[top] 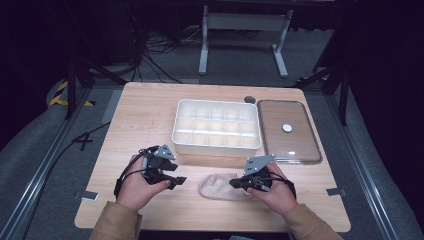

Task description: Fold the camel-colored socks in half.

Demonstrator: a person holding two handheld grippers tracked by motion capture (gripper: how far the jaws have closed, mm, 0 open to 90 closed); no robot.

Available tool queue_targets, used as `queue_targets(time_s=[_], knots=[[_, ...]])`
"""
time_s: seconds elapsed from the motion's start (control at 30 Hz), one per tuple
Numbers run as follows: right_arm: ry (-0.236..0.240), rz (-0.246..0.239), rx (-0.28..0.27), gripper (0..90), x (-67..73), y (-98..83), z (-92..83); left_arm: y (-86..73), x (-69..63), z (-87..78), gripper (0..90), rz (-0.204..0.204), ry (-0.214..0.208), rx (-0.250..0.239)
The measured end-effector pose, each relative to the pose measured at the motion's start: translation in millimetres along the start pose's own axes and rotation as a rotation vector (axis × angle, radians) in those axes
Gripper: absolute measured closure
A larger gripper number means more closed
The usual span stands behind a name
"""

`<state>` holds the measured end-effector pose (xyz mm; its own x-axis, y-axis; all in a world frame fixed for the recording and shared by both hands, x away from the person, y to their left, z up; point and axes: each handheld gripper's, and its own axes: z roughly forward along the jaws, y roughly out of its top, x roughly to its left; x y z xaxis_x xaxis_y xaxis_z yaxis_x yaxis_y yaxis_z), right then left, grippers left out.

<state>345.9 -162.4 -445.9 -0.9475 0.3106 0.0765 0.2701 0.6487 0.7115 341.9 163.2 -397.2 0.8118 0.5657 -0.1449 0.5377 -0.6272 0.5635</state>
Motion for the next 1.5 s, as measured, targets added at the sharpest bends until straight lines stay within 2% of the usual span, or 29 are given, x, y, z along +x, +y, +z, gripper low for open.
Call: queue_targets(time_s=[0.07,0.2,0.33,0.47,0.67,0.73,0.87,0.9,1.07,1.2,1.27,1.33,1.43,1.5], knots=[[-0.004,0.000,0.014,89.6,0.6,-1.6,4.1,-0.2,-0.4,6.0,42.0,-0.004,-0.006,0.023],[-0.032,0.003,0.051,89.6,0.2,-5.1,10.1,-1.1,-2.0,20.2,41.3,0.013,-0.013,0.085],[-0.052,-0.007,0.092,89.6,-1.2,-8.5,15.2,0.1,-4.0,26.8,41.3,0.026,-0.029,0.093],[-0.049,-0.009,0.095,89.6,-0.3,-8.8,17.6,0.4,-4.7,30.1,41.3,0.022,-0.038,0.099],[-0.034,-0.017,0.081,89.7,4.2,-7.1,22.2,1.8,-8.0,36.3,43.0,0.018,-0.064,0.091],[-0.033,-0.033,0.074,89.8,7.0,-5.3,25.6,3.2,-10.4,41.9,43.7,0.022,-0.075,0.090],[-0.021,-0.063,0.061,89.8,12.1,-1.9,31.3,4.4,-12.6,52.0,46.0,-0.004,-0.070,0.094],[-0.020,-0.063,0.057,89.8,12.4,-1.7,32.1,4.7,-12.0,53.8,46.8,0.000,-0.065,0.104],[-0.013,-0.061,0.042,89.7,11.6,-2.9,32.6,5.2,-11.8,63.4,49.5,-0.034,-0.064,0.109],[-0.011,-0.063,0.037,89.7,11.5,-3.2,33.0,5.1,-12.9,72.9,54.0,-0.019,-0.043,0.122],[-0.008,-0.061,0.033,89.7,11.5,-3.7,32.8,4.9,-13.3,74.9,56.9,-0.004,-0.054,0.123],[-0.012,-0.065,0.028,89.6,11.4,-4.3,32.9,4.9,-13.8,76.3,60.2,-0.010,-0.066,0.111],[-0.017,-0.064,0.023,89.4,11.9,-4.8,33.1,5.4,-14.7,77.1,64.5,0.004,-0.066,0.110],[-0.016,-0.068,0.021,89.2,12.2,-5.3,32.7,5.3,-17.0,78.3,71.2,0.011,-0.076,0.111]])
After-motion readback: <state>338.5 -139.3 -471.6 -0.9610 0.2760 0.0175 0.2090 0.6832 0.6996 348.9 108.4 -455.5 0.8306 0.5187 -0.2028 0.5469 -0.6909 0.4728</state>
